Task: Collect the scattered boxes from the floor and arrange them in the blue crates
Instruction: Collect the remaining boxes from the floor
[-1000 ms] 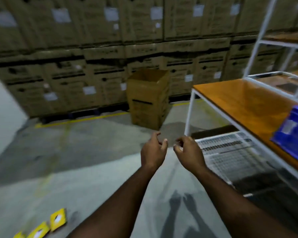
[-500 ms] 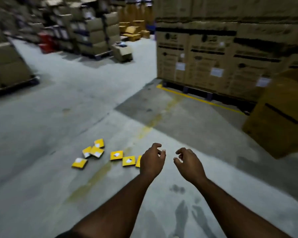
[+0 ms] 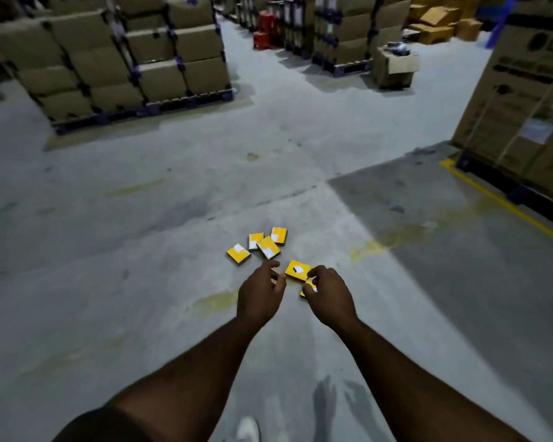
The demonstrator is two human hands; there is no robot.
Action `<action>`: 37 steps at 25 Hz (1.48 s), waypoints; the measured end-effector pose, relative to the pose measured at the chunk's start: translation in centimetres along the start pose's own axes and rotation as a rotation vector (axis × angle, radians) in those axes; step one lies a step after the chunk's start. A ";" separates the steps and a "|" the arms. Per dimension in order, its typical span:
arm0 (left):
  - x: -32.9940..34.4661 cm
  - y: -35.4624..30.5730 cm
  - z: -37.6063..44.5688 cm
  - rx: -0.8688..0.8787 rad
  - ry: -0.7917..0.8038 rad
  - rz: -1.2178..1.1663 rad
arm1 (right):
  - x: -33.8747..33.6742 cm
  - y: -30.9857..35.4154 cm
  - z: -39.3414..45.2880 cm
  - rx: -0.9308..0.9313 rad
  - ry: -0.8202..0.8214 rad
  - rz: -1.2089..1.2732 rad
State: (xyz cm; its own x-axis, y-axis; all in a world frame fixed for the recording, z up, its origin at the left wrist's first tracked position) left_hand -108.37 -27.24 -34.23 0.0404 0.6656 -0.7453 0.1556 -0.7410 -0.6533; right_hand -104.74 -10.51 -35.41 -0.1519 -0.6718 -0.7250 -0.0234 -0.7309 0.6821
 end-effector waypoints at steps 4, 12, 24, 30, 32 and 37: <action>-0.5 2.4 6.7 -0.066 -0.012 -0.014 | 3.9 0.5 6.7 -0.038 0.079 -0.014; -0.5 9.5 26.0 -0.195 0.086 -0.005 | 13.7 0.8 23.5 0.079 0.144 -0.033; 0.9 11.0 54.5 -0.318 0.213 0.103 | 23.5 -3.5 49.1 0.189 0.129 0.060; 8.8 18.6 68.1 -0.563 0.190 0.103 | 34.7 -12.4 63.1 0.211 0.208 0.127; 12.2 21.2 71.4 -0.642 0.187 0.082 | 38.3 -15.7 65.5 0.210 0.225 0.103; 23.6 30.3 78.6 -0.905 0.174 -0.005 | 48.8 -25.6 68.5 0.281 0.176 0.036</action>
State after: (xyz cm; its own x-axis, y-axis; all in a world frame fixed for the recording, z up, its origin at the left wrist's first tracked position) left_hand -180.33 -40.99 -82.10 0.1742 0.7272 -0.6639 0.8658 -0.4344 -0.2486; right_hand -179.20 -16.30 -81.75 0.0152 -0.7250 -0.6886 -0.2969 -0.6609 0.6893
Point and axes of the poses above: each hand's wrist, its own z-axis towards the middle knuckle, its own x-axis out of the palm, y = z × x, the point moved 9 cm from there along z, towards the middle knuckle, and after that the axes turned 12 degrees about -x, right-handed, at the moved point
